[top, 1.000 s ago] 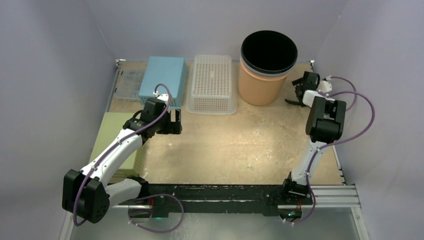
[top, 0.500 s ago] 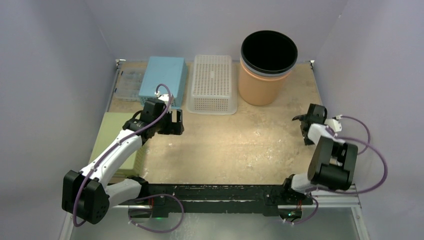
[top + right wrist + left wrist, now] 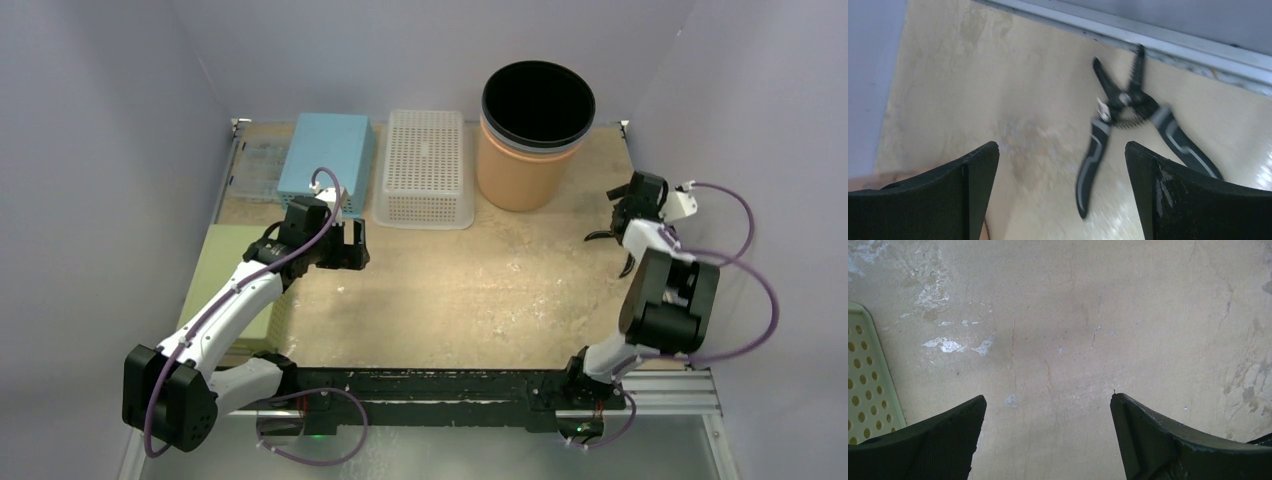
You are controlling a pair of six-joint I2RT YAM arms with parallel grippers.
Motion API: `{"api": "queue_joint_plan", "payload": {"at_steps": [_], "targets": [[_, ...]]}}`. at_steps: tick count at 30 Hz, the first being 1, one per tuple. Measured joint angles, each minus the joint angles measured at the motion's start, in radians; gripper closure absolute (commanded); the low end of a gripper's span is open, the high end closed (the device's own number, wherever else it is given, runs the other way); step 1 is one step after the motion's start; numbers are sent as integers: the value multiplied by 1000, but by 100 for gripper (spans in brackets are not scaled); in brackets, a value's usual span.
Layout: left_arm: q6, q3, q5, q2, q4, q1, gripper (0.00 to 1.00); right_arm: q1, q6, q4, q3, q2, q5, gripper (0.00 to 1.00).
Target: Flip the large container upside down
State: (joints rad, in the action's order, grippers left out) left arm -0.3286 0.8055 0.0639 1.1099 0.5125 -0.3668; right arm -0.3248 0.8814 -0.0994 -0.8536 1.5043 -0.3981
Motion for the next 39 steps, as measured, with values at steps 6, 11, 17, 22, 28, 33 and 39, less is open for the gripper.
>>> {"api": "queue_joint_plan", "payload": {"at_steps": [6, 11, 17, 22, 28, 33, 39], "targets": [[0, 0, 0, 0, -2, 0, 6, 0, -31, -41, -272, 349, 23, 2], [0, 0, 0, 3, -2, 0, 6, -3, -15, -55, -338, 459, 32, 2], [0, 0, 0, 12, -2, 0, 6, -9, 19, -9, -332, 446, 24, 1], [0, 0, 0, 18, -2, 0, 6, -14, 74, 3, -117, 271, 16, 1], [0, 0, 4, 18, -3, 0, 6, -56, 124, 138, 67, 76, -73, 1], [0, -1, 19, 18, -4, 0, 6, -165, 112, 191, 267, -145, -104, 1], [0, -1, 38, 18, -8, 0, 6, -197, 95, 297, 316, -246, -104, 1]]}}
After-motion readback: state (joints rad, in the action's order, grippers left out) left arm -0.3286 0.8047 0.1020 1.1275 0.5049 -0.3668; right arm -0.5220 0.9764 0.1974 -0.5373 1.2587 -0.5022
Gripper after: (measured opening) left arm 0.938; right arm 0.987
